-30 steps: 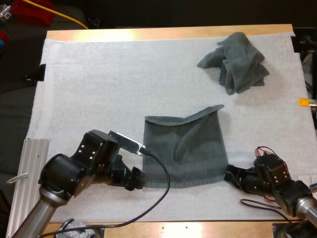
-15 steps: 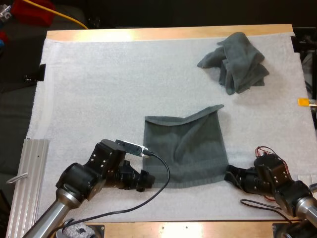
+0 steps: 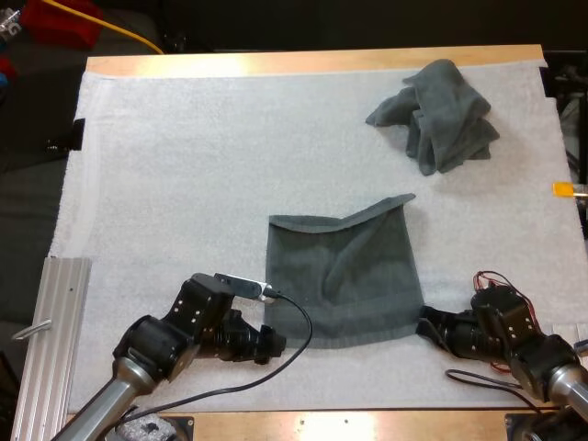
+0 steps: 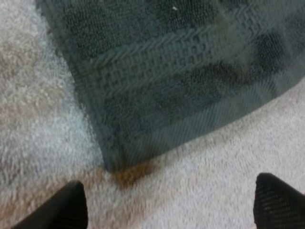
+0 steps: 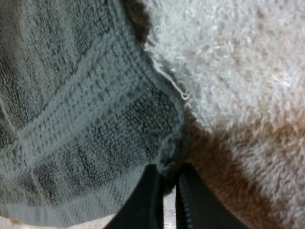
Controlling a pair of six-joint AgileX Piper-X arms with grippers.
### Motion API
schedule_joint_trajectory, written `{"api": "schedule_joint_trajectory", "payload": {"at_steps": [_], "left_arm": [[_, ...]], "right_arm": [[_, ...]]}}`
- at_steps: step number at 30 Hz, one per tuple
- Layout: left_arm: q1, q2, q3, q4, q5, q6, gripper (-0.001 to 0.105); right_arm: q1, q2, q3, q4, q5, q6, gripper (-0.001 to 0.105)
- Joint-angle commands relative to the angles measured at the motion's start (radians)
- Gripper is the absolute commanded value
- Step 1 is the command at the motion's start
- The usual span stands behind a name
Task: Pick towel from pile, fold and stack
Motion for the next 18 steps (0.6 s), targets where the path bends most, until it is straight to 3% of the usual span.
{"api": "schedule_joint_trajectory", "payload": {"at_steps": [1,18], "left_arm": [[0.001,0.007,0.005,-0.033,0.005,-0.025,0.069],[0.001,0.329,0.018,-0.192,0.096,-0.041,0.069]], "right_arm": [[-0.004,0.003,0.000,0.016,-0.002,-0.006,0.001],[-0.004,0.003,0.000,0.016,-0.008,-0.012,0.001]]}}
